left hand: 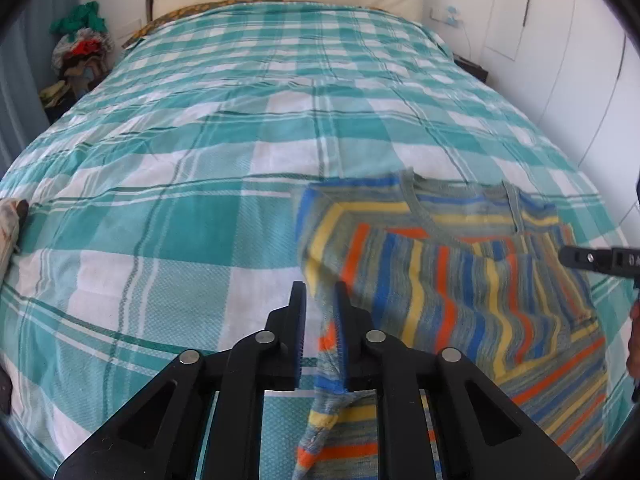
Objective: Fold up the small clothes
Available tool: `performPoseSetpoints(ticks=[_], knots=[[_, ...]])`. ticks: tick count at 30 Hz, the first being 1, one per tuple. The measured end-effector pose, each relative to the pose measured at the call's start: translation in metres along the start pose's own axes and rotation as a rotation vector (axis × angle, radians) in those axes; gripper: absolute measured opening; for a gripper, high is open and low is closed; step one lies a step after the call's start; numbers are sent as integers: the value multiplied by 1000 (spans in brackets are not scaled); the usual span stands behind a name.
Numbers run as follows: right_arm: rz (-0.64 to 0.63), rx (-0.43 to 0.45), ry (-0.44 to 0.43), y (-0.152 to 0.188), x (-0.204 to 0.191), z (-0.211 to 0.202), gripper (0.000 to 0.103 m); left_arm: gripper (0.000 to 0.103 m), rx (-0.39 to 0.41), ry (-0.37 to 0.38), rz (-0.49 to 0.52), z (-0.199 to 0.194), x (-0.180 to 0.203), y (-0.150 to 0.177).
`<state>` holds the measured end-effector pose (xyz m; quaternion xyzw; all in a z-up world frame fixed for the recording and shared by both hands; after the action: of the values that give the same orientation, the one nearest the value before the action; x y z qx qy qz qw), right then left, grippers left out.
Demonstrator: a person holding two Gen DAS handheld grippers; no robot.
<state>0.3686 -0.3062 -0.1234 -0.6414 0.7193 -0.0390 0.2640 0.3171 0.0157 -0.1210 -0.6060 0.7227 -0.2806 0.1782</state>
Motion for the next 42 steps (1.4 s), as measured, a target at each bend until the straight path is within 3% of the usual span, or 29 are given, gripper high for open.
performPoseSetpoints(ticks=[3,4,5,6,9,11,12,14,16,17,18,19,21,23,27,29,32,34,35,38,42], knots=[[-97,-151,7,3,-9,43,38,7,-99,-72,19,32,2,15],[-137,-157,67,5,-11,49,26,7,-123,-111,15,39,-1,23],[-163,-123,112,3,-15,45,17,7,-114,-132,-1,41,-6,27],[-161,-76,102,0,-19,36,13,7,-99,-142,-22,39,-11,30],[-164,38,116,-7,-25,17,13,8,-88,-121,-54,38,-17,34],[-189,-22,175,-3,-24,31,21,9,-96,-138,-34,36,-14,34],[-184,-63,200,-1,-20,38,35,14,-105,-142,-26,33,-13,35],[-153,-12,215,8,-10,23,37,27,-101,-130,-29,18,-12,37],[-176,58,174,22,-13,-3,37,44,-68,-113,-22,-3,-11,44],[-203,76,135,31,-18,-12,39,61,-62,-109,-15,-12,-9,51],[-232,76,89,44,-23,-18,49,76,-67,-102,-6,-17,-7,58],[-257,58,67,58,-26,-18,60,81,-81,-96,7,-21,-6,68],[-295,0,109,90,-26,-13,62,80,-134,-105,36,-24,-6,88],[-304,-3,143,121,-16,-20,62,81,-159,-106,41,-35,-14,107],[-252,137,247,173,18,-70,62,87,-123,-116,-3,-72,-43,128],[-185,187,306,192,41,-94,68,92,-87,-155,-9,-84,-55,132],[-95,241,403,212,75,-116,73,98,-61,-189,-35,-83,-73,137],[-39,232,469,219,98,-117,77,100,-89,-227,-56,-69,-85,147],[-10,224,484,222,107,-115,77,103,-118,-233,-71,-58,-91,155],[68,157,467,230,128,-101,79,103,-108,-196,-132,-55,-99,160],[67,180,446,235,133,-95,91,103,-92,-209,-129,-57,-97,164]])
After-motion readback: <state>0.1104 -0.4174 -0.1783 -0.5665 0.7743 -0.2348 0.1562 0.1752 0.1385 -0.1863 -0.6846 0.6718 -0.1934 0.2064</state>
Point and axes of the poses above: each gripper's, at about its wrist camera, not at the fingertips, and z roughly the way its jaws point, x to its right, y to its underside, the point moved 2 cm from there along z, roughly the way its jaws point, and after that the axes turned 4 degrees about y, right-handed, at the moved point
